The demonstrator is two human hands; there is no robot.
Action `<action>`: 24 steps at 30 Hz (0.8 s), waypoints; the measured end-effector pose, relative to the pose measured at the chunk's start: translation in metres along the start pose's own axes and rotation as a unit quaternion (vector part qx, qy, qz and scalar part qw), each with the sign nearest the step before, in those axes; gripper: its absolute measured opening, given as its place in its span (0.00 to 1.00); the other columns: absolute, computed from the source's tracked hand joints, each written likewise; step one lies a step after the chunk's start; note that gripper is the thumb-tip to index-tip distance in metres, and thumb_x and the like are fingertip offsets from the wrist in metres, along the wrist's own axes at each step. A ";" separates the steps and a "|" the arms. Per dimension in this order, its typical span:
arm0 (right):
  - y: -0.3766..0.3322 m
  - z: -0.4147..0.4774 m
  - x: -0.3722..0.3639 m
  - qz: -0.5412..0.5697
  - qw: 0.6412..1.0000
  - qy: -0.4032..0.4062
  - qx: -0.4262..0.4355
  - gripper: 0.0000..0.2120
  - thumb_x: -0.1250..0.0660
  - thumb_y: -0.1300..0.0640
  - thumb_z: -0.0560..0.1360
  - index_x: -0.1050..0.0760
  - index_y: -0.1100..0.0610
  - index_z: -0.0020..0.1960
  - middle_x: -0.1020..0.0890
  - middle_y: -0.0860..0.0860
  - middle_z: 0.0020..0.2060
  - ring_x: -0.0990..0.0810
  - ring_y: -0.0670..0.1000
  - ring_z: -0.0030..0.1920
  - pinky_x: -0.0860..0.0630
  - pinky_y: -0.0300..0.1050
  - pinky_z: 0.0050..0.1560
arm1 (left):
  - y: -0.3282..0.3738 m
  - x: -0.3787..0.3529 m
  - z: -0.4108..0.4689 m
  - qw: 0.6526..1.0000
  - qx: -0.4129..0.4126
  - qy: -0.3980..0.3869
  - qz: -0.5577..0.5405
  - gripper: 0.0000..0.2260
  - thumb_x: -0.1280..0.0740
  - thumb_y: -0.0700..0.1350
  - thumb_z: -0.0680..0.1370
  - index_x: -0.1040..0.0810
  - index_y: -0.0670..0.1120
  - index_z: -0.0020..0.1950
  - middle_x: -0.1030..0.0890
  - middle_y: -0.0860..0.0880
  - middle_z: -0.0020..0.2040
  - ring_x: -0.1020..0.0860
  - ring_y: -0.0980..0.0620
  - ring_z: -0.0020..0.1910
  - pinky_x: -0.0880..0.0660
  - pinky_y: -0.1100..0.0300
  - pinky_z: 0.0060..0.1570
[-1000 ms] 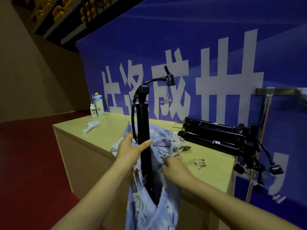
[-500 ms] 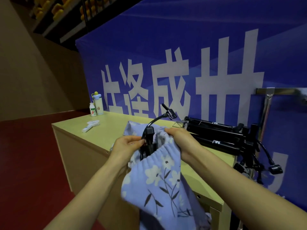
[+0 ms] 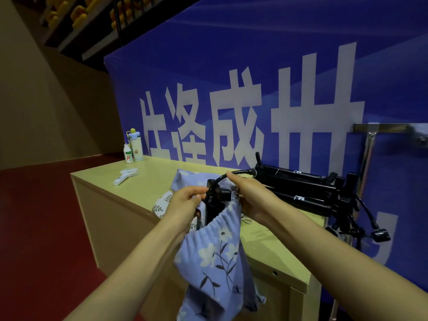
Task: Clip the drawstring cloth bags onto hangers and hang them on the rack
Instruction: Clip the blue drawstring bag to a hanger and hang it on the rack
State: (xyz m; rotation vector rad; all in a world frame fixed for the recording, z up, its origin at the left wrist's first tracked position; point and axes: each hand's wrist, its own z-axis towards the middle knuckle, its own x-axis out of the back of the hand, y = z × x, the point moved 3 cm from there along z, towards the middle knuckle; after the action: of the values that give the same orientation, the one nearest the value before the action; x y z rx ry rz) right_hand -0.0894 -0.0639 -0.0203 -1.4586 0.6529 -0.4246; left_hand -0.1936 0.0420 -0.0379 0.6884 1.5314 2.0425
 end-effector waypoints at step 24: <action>-0.058 -0.070 0.117 -0.109 0.990 0.018 -0.087 0.08 0.27 0.55 0.69 0.21 0.60 0.40 0.18 0.58 0.37 0.19 0.55 0.36 0.20 0.47 0.44 | 0.074 -0.060 -0.033 0.895 0.119 -0.338 0.267 0.17 0.35 0.52 0.77 0.36 0.48 0.33 0.38 0.52 0.25 0.42 0.57 0.20 0.46 0.66 0.22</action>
State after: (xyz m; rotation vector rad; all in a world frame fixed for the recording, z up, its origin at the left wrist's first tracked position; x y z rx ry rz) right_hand -0.0381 -0.1971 0.0204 -1.6995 0.5708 -0.5763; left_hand -0.1765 -0.0390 0.0197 1.8595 1.2445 1.6503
